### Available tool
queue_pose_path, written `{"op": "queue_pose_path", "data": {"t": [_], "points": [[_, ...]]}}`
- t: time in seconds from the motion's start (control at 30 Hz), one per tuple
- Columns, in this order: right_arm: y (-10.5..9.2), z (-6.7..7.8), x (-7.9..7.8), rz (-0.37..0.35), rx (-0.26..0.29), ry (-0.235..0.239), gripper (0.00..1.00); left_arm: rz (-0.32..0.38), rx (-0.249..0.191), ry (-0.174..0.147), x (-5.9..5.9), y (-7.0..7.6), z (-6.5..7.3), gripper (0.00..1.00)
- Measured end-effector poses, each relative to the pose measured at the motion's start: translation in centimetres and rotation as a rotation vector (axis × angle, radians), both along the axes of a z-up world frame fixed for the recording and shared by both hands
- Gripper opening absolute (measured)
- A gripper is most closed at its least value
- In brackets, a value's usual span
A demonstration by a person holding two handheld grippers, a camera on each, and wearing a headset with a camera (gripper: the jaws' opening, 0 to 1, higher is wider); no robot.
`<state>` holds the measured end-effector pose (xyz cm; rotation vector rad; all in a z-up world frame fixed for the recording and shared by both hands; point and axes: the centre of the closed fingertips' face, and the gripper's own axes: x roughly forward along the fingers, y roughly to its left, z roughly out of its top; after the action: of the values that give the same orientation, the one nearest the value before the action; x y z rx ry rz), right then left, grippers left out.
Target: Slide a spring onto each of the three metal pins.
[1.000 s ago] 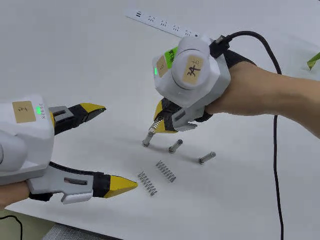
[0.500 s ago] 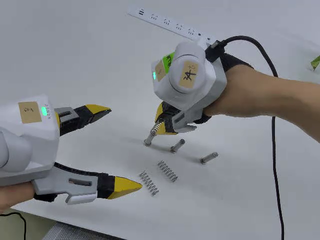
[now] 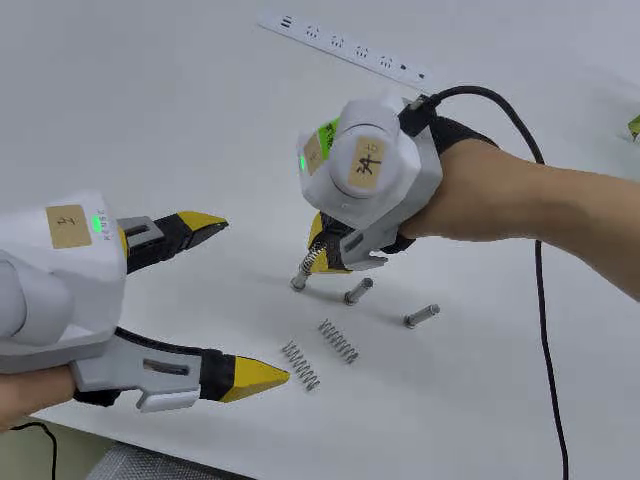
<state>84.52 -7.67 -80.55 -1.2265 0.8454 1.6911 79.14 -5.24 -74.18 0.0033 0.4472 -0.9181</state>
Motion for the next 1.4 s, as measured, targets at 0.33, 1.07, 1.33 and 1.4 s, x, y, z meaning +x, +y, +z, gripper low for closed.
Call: {"op": "queue_pose_path", "data": {"t": [0.33,1.07,1.33,1.4], "points": [[0.2,-0.8,-0.2,0.008,-0.005,-0.009,0.12,0.0,-0.002,0.006,0.0,0.0,-0.1,0.9],[0.2,-3.3,-0.1,0.017,-0.01,-0.051,0.12,-0.006,0.0,0.014,-0.2,0.0,-0.3,0.9],[0.4,-3.7,-0.1,0.006,-0.007,-0.046,0.12,-0.009,-0.001,0.015,-0.2,-0.2,-0.3,0.9],[0.4,-3.8,-0.2,0.007,-0.006,-0.046,0.12,-0.008,-0.001,0.012,-0.2,-0.1,-0.2,0.9]]}}
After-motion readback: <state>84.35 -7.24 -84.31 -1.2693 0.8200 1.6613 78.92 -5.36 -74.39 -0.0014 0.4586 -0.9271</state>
